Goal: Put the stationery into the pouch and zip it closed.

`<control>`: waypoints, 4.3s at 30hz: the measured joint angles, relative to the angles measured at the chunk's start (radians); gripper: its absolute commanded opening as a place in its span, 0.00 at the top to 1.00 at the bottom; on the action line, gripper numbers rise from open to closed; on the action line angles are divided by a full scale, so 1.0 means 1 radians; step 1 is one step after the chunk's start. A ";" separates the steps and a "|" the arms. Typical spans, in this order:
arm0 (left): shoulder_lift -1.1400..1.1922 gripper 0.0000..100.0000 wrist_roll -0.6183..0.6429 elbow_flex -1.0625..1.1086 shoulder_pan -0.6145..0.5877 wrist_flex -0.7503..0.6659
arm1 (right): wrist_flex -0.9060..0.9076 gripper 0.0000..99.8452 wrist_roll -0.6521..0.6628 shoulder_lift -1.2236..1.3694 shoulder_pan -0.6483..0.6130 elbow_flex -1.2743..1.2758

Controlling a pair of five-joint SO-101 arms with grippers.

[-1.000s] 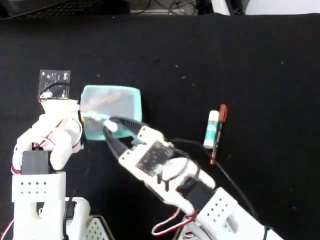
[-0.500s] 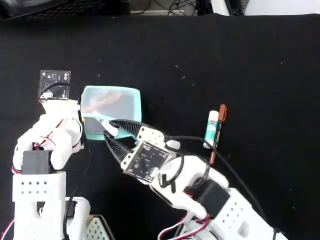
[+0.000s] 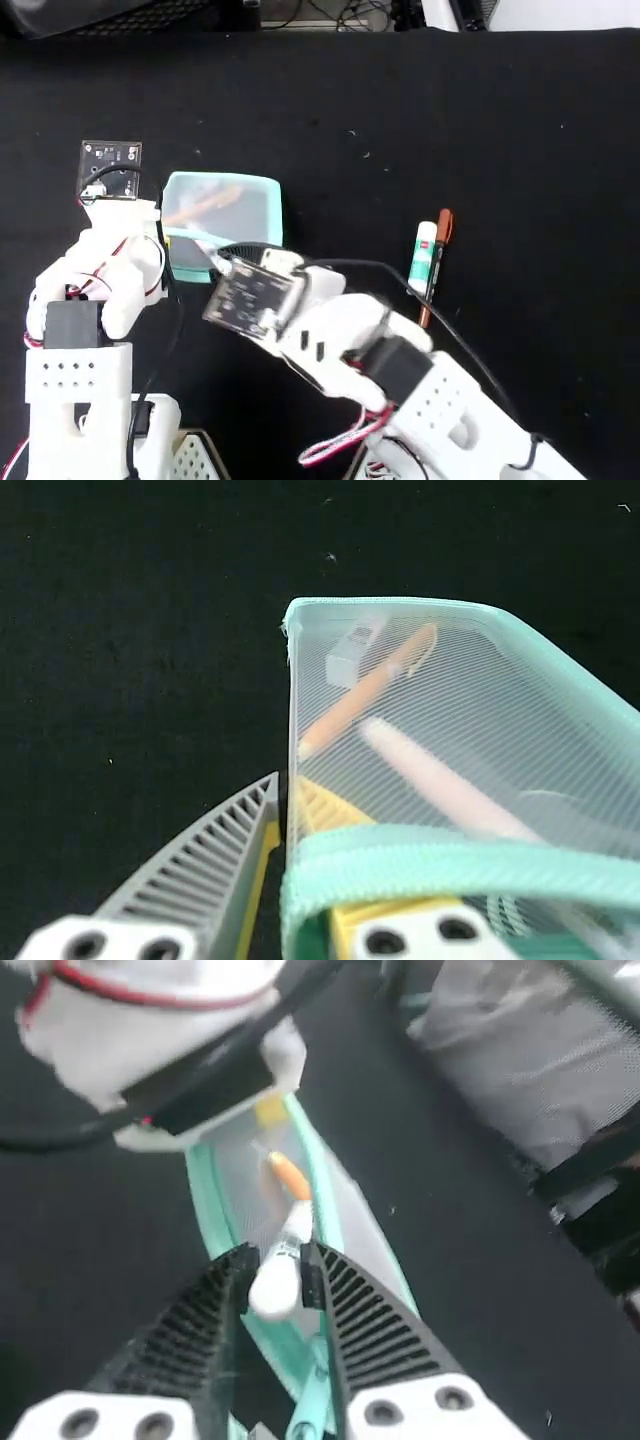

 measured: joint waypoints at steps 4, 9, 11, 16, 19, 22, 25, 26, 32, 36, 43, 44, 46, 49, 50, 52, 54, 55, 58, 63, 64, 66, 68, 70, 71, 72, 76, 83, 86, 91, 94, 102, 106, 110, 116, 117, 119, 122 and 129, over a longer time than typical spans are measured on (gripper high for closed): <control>0.000 0.97 0.000 0.000 -0.002 0.000 | 0.000 0.96 0.002 0.057 0.000 -0.066; 0.000 0.97 0.000 0.000 -0.002 0.000 | 0.106 0.69 0.003 0.057 -0.009 -0.146; 0.000 0.97 0.000 0.000 -0.002 0.000 | 0.184 0.68 -0.008 0.048 -0.009 -0.189; 0.000 0.97 0.000 0.000 -0.002 0.000 | 0.321 0.74 -0.103 0.002 -0.006 -0.330; 0.000 0.97 0.000 0.000 -0.002 0.000 | 0.339 0.76 -0.109 -0.023 -0.006 -0.379; 0.000 0.97 0.000 0.000 -0.002 0.000 | 0.353 0.76 -0.109 -0.031 -0.006 -0.387; 0.000 0.97 0.000 0.000 -0.002 0.000 | 0.381 0.76 -0.109 -0.031 -0.006 -0.381; 0.000 0.97 0.000 0.000 -0.002 0.000 | 0.393 0.76 -0.109 -0.035 -0.006 -0.367; 0.000 0.97 0.000 0.000 -0.002 0.000 | 0.431 0.76 -0.118 -0.038 0.213 -0.338; 0.000 0.97 0.000 0.000 -0.002 0.000 | 0.446 0.76 -0.221 -0.031 0.529 -0.327; 0.000 0.97 0.000 0.000 -0.002 0.000 | 0.496 0.77 -0.290 0.333 0.865 -0.307; 0.000 0.97 0.000 0.000 -0.002 0.000 | 0.493 0.78 -0.293 0.408 0.872 -0.307; 0.000 0.97 0.000 0.000 -0.002 0.000 | 0.466 0.82 -0.296 0.555 0.882 -0.311; 0.000 0.97 0.000 0.000 -0.002 0.000 | 0.407 0.85 -0.296 0.767 0.888 -0.382; 0.000 0.97 0.000 0.000 -0.002 0.000 | 0.396 0.85 -0.296 0.835 0.895 -0.413; 0.000 0.97 0.000 0.000 -0.002 0.000 | 0.390 0.84 -0.296 0.954 0.908 -0.480; 0.000 0.97 0.000 0.000 -0.002 0.000 | 0.407 0.84 -0.296 1.059 0.928 -0.559; 0.000 0.97 0.000 0.000 -0.002 0.000 | 0.422 0.84 -0.296 1.108 0.941 -0.603; 0.000 0.97 0.000 0.000 -0.002 0.000 | 0.462 0.84 -0.296 1.238 0.967 -0.724; 0.000 0.97 0.000 0.000 -0.002 0.000 | 0.525 0.84 -0.296 1.381 0.976 -0.878; 0.000 0.97 0.000 0.000 -0.002 0.000 | 0.534 0.84 -0.298 1.399 0.974 -0.902; 0.000 0.97 0.000 0.000 -0.002 0.000 | 0.545 0.84 -0.296 1.432 0.968 -0.937; 0.000 0.97 0.000 0.000 -0.002 0.000 | 0.555 0.84 -0.290 1.465 0.956 -0.945; 0.000 0.97 0.000 0.000 -0.002 0.000 | 0.563 0.84 -0.269 1.473 0.931 -0.947; 0.000 0.97 0.000 0.000 -0.002 0.000 | 0.572 0.84 -0.258 1.476 0.913 -0.948; 0.000 0.97 0.000 0.000 -0.002 0.000 | 0.582 0.84 -0.250 1.478 0.895 -0.950; 0.000 0.97 0.000 0.000 -0.002 0.000 | 0.611 0.88 -0.239 1.478 0.844 -0.950; 0.000 0.97 0.000 0.000 -0.002 0.000 | 0.620 0.94 -0.183 1.468 0.825 -0.913; 0.000 0.97 0.000 0.000 -0.002 0.000 | 0.612 0.94 -0.147 1.407 0.825 -0.822; 0.000 0.97 0.000 0.000 -0.002 0.000 | 0.578 0.94 -0.087 1.250 0.819 -0.594; 0.000 0.97 0.000 0.000 -0.002 0.000 | 0.582 0.89 -0.043 1.192 0.796 -0.532; 0.000 0.97 0.000 0.000 -0.002 0.000 | 0.603 0.84 0.048 1.201 0.721 -0.531; 0.000 0.97 0.000 0.000 -0.002 0.000 | 0.609 0.90 0.049 1.266 0.713 -0.580; 0.000 0.97 0.000 0.000 -0.002 0.000 | 0.611 0.99 0.049 1.333 0.717 -0.640; 0.000 0.97 0.000 0.000 -0.002 0.000 | 0.609 0.99 0.049 1.315 0.720 -0.640; 0.000 0.97 0.000 0.000 -0.002 0.000 | 0.609 0.99 0.049 1.289 0.720 -0.615; 0.000 0.97 0.000 0.000 -0.002 0.000 | 0.646 0.99 0.051 1.221 0.703 -0.586; 0.000 0.97 0.000 0.000 -0.002 0.000 | 0.692 0.99 0.049 1.036 0.703 -0.523; 0.000 0.97 0.000 0.008 -0.002 0.000 | 0.669 0.99 0.037 0.407 0.523 -0.336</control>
